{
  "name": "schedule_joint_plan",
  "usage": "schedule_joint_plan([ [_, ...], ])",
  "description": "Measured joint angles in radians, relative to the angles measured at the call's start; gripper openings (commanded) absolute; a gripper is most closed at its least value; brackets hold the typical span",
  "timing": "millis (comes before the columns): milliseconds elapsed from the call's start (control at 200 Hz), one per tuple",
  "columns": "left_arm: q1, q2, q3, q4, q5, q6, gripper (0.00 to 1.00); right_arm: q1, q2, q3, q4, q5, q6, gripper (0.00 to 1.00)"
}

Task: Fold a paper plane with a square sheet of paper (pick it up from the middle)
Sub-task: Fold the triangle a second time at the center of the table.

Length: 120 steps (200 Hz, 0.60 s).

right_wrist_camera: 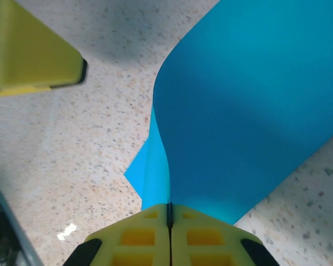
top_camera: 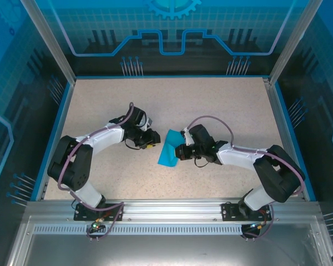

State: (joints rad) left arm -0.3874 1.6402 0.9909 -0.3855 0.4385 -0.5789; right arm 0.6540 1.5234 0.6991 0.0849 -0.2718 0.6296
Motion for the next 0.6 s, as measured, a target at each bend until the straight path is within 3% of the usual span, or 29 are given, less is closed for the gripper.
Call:
schedule_joint_plan([
  [215, -0.067, 0.005, -0.015, 0.029, 0.023, 0.001, 0.31, -0.052, 0.035, 0.006, -0.013, -0.088, -0.048, 0.07],
  [600, -0.108, 0.064, -0.024, 0.045, 0.022, 0.000, 0.29, -0.068, 0.107, 0.099, -0.150, -0.095, -0.130, 0.07],
])
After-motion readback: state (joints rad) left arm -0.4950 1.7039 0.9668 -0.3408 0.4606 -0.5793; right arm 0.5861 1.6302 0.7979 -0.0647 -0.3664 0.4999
